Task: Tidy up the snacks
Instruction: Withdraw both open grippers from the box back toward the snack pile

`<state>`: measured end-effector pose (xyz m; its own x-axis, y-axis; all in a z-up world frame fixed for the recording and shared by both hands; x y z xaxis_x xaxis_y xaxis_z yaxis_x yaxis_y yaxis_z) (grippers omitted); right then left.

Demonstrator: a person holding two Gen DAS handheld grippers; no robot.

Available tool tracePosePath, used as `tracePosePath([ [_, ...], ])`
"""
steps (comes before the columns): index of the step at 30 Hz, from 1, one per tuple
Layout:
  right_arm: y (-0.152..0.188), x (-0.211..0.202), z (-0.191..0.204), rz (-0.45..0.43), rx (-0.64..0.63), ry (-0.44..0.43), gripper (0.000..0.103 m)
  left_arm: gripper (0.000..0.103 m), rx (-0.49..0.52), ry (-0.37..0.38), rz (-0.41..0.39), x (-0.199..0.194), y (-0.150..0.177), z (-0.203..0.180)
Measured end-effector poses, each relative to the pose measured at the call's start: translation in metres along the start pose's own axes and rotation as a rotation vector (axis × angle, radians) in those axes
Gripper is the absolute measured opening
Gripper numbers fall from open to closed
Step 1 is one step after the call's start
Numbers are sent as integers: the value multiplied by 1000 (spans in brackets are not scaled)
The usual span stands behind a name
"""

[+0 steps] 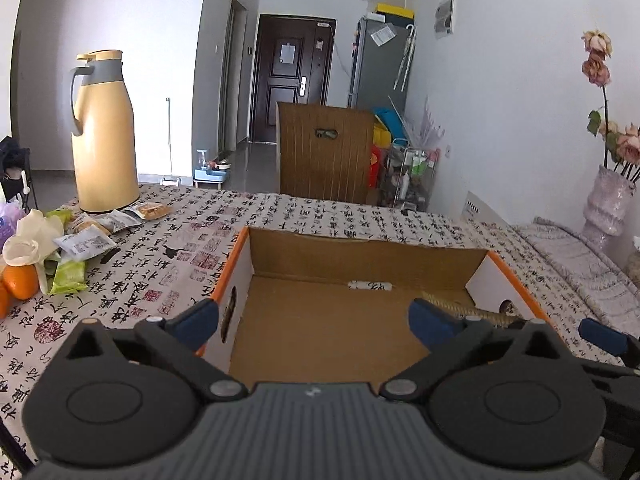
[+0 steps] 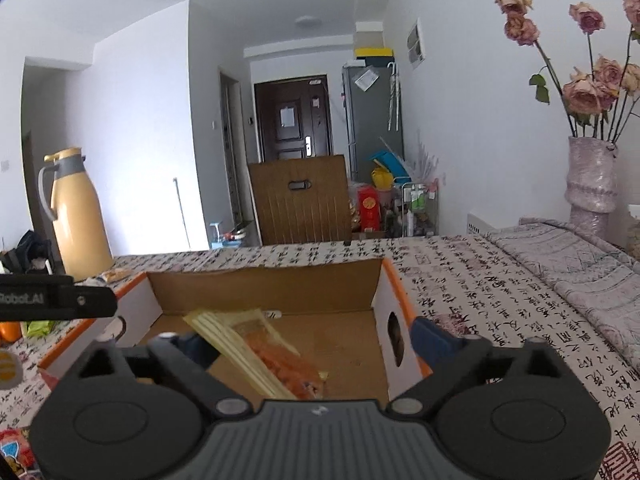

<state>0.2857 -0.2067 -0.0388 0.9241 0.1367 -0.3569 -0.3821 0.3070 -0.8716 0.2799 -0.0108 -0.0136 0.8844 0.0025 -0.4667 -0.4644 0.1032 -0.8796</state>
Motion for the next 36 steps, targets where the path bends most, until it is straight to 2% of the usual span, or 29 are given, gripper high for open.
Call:
tracePosePath([
  [11, -7, -7, -1, -13, 13, -11, 103, 103, -11, -9, -21, -12, -8, 2],
  [22, -12, -42, 6, -42, -1, -9, 103, 103, -8, -13, -61, -52, -15, 3],
  [28, -3, -69, 7, -34, -5, 1, 103, 103, -8, -11, -67, -77, -6, 7],
  [36, 26, -99, 7, 20, -24, 12, 103, 103, -1, -2, -45, -101, 19, 11],
])
Point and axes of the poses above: each gripper's, at about its wrist camera, not at the fingertips, and x roughly the way its jaws point, z to its left, y to its underside, the point moved 10 cm from there along x, roughly the way its jaws point, and after that the axes turned 13 degrees about x, right-handed, at the moved point
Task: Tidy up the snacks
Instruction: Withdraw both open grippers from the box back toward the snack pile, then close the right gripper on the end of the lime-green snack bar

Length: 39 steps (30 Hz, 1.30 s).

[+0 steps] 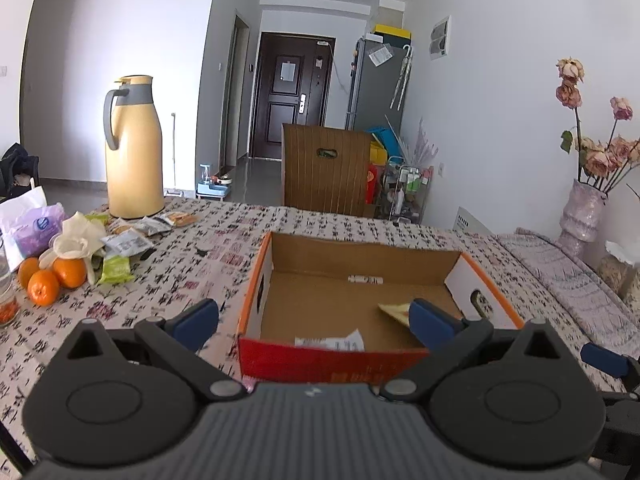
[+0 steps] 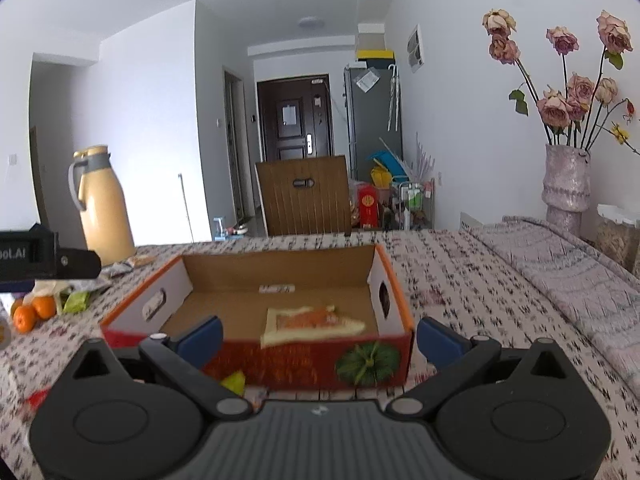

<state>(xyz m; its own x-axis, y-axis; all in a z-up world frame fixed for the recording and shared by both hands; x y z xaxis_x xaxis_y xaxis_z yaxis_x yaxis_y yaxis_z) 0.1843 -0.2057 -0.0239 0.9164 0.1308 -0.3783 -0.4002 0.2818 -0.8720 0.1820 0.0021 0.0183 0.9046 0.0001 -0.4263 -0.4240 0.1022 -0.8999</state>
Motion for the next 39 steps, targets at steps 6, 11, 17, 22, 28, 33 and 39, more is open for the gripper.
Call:
tracePosePath([
  [6, 31, -21, -3, 50, -21, 14, 103, 103, 29, 16, 16, -19, 26, 1],
  [11, 58, -33, -9, 112, -18, 33, 103, 103, 26, 30, 52, -28, 57, 3],
  [17, 87, -44, -14, 176, -19, 47, 103, 103, 32, 46, 81, -41, 91, 5],
  [22, 107, -49, -16, 215, -13, 68, 103, 103, 32, 49, 104, -48, 108, 9],
  [28, 117, -48, -9, 234, -19, 93, 97, 103, 39, 60, 118, -49, 115, 5],
  [33, 126, -51, -9, 259, -37, 97, 74, 103, 38, 65, 129, -49, 120, 3],
  [39, 131, -57, -21, 279, -52, 91, 45, 103, 35, 63, 144, -50, 124, 3],
])
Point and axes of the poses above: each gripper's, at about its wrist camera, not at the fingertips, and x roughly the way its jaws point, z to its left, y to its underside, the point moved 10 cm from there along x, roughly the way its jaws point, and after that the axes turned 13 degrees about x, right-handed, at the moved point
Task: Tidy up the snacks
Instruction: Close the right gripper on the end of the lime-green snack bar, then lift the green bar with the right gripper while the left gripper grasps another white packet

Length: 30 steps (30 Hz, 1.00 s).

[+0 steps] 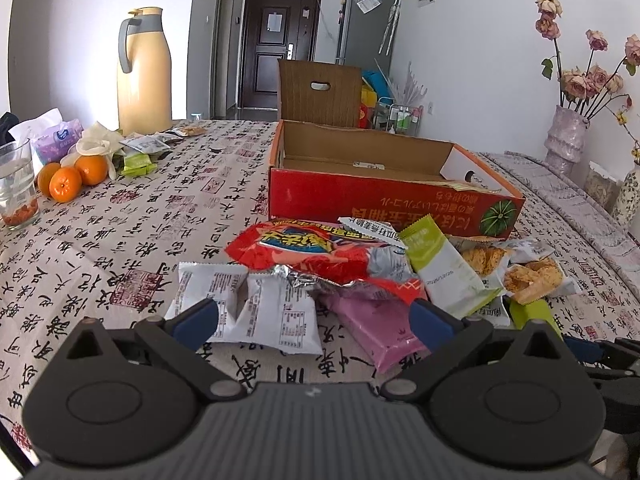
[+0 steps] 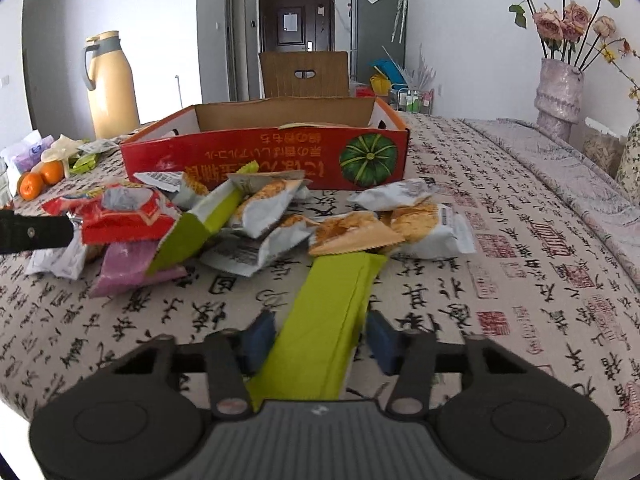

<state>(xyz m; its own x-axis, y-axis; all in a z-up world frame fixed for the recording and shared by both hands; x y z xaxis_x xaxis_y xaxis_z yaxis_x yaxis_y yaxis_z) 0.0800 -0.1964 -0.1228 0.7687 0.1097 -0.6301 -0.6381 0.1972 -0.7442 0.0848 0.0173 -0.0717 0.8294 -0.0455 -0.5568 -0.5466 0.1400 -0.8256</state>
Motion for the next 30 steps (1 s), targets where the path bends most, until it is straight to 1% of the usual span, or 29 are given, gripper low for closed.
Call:
tracePosePath([
  [3, 0, -2, -4, 3, -13, -12, 38, 103, 3, -2, 4, -2, -2, -1],
  [7, 1, -4, -5, -7, -33, -35, 36, 103, 16, -13, 14, -2, -3, -2],
  [10, 0, -5, -7, -14, -33, -44, 34, 103, 22, -23, 41, 1, 0, 0],
  [15, 0, -10, -9, -46, -16, -61, 33, 103, 32, -46, 79, 5, 5, 6],
  [24, -11, -24, -20, -111, 14, -58, 32, 103, -9, -99, 89, 9, 7, 28],
  [27, -12, -27, -22, -119, 15, -52, 32, 103, -12, -103, 96, 10, 9, 34],
  [30, -8, -23, -20, -100, 3, -44, 33, 103, -14, -95, 89, 9, 9, 36],
])
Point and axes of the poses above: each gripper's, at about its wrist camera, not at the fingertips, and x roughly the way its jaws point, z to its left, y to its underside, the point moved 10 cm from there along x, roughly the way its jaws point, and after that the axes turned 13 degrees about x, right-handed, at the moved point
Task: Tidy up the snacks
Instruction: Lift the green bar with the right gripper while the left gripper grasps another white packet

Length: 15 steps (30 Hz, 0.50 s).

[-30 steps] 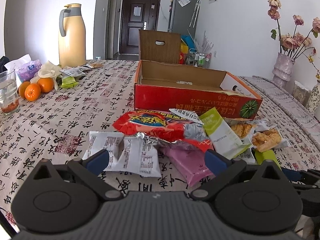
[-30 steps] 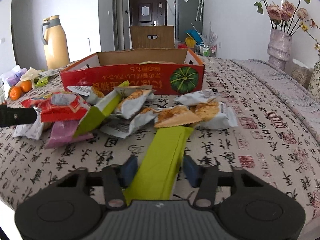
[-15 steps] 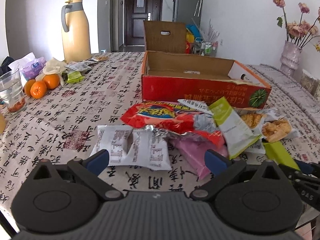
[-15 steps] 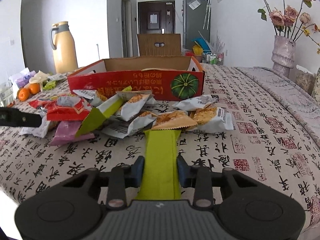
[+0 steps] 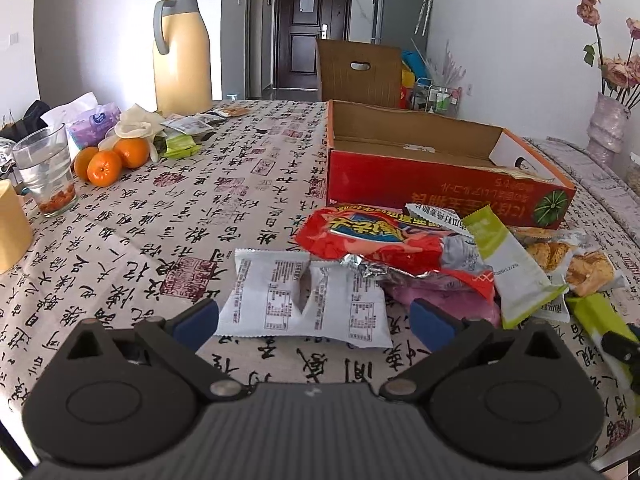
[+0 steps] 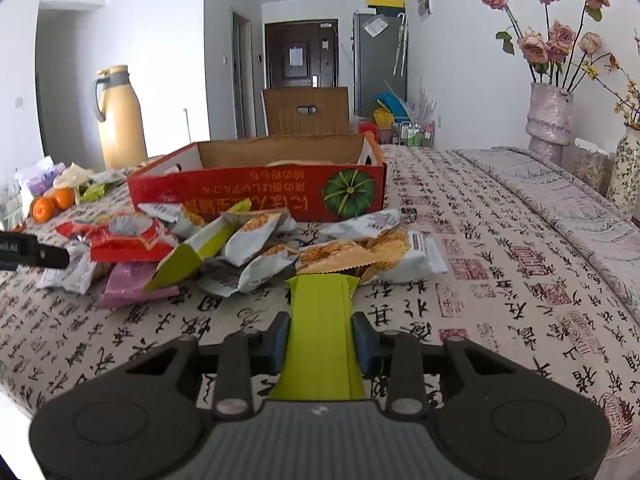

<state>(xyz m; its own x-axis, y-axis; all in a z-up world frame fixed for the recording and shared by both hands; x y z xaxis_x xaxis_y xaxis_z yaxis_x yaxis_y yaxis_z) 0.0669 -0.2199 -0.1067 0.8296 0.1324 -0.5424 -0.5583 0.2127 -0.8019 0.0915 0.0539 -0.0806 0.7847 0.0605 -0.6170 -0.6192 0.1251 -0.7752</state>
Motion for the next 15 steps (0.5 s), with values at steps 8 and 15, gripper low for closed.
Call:
tracePosePath([
  [8, 9, 19, 6, 52, -26, 38, 40, 103, -15, 34, -3, 3, 4, 0],
  [15, 8, 11, 7, 38, -44, 18, 32, 103, -20, 27, -5, 4, 4, 7],
])
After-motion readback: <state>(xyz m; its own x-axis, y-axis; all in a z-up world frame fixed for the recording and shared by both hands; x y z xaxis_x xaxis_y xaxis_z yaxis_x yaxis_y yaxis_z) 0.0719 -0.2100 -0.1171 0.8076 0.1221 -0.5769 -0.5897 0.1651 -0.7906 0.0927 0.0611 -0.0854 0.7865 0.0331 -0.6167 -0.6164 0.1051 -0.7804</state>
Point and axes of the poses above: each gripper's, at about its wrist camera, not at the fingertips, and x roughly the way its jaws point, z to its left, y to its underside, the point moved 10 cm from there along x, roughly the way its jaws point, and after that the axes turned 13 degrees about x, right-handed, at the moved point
